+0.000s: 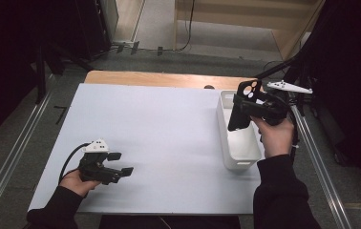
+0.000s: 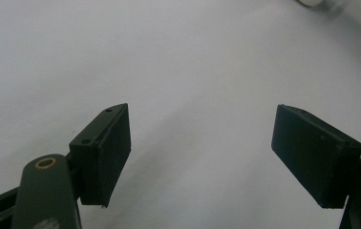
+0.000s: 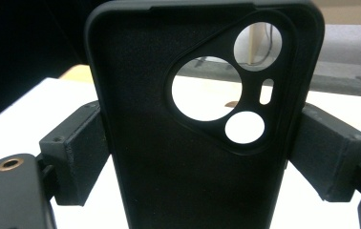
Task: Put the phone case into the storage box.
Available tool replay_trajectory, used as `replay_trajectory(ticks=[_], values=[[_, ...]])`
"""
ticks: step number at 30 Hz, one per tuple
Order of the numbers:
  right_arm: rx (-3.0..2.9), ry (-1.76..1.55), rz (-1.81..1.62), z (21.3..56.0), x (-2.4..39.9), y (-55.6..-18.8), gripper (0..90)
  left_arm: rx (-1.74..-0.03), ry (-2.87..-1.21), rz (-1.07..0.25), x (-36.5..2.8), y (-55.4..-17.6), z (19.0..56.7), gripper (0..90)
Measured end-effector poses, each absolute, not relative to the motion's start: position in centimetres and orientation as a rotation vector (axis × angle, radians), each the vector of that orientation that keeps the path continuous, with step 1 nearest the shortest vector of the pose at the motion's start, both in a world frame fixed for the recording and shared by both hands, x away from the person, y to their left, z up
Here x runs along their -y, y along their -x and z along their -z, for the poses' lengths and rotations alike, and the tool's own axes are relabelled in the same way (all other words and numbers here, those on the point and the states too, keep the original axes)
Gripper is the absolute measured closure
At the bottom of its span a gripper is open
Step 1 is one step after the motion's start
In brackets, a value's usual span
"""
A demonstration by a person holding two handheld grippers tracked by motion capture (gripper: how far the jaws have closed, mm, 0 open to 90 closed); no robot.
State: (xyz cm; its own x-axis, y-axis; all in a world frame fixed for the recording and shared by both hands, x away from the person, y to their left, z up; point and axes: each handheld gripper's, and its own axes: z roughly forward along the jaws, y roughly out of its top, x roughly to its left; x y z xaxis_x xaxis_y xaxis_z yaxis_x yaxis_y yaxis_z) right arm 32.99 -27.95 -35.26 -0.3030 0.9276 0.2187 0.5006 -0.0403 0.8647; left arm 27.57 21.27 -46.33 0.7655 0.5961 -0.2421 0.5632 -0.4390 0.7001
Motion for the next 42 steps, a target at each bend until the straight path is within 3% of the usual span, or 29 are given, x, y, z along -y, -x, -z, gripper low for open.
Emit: replay_trajectory(ticks=[42], values=[[-1.725,-1.573,-1.195,35.0,28.0,-40.2,12.1,-0.855,-2.131,-0.071,-21.3,-27.5,46.2,21.0]])
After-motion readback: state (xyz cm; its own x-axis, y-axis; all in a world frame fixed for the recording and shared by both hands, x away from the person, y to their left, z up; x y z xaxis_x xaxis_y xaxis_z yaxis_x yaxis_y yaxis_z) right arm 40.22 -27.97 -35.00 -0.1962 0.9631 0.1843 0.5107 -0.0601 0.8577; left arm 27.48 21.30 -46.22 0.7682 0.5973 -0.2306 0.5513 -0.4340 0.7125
